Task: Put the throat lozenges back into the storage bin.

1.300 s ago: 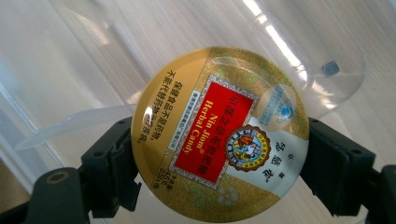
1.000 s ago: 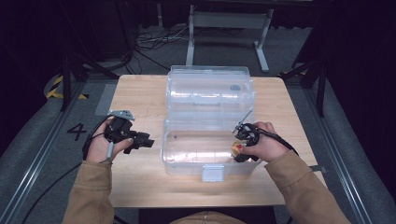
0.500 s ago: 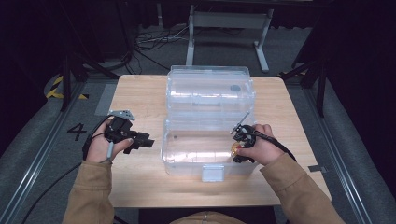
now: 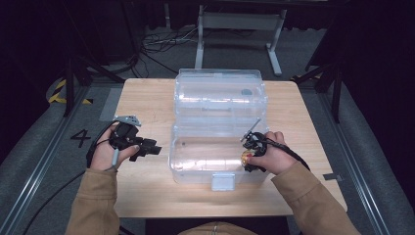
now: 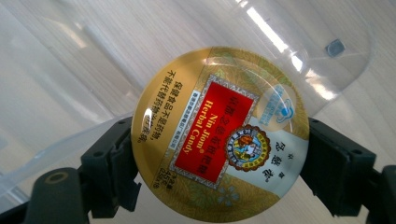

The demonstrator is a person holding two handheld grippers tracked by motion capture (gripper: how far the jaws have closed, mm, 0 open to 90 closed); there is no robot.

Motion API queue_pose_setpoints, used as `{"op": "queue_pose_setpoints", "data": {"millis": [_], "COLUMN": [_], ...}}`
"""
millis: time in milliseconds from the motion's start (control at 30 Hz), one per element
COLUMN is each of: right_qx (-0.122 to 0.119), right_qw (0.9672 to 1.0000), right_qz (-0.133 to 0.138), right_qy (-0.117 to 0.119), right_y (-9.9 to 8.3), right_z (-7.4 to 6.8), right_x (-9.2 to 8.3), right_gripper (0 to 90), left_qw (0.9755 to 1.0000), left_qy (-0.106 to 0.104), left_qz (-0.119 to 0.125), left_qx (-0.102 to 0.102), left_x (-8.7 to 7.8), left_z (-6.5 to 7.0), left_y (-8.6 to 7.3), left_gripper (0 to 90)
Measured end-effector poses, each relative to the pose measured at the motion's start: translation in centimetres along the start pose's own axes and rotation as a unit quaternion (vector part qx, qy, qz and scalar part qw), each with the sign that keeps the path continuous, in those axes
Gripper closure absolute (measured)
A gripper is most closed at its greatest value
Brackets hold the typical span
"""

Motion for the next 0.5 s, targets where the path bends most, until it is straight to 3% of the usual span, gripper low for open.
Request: {"op": "queue_pose_setpoints", "data": {"millis": [500], "right_qx": [-0.002], "right_qw": [1.0000], "right_qz": [0.005], "right_qy": [0.000], "right_y": [-0.06], "right_z": [0.09], "right_x": [-0.01], "right_gripper": [17.6], "left_qw": [1.0000], "left_qy": [-0.001], "left_qz": [-0.002], "left_qx": [-0.001], "left_x": [0.07], "left_z": [-0.06], "left_y": [-0.01], "left_gripper": [57.6]}}
Point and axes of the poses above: each handheld gripper's, and its own axes: x roughly forward along the jaws, y roughly out of its top, z roughly to its right, the point moved 1 cm from there along x, roughly forward along the jaws
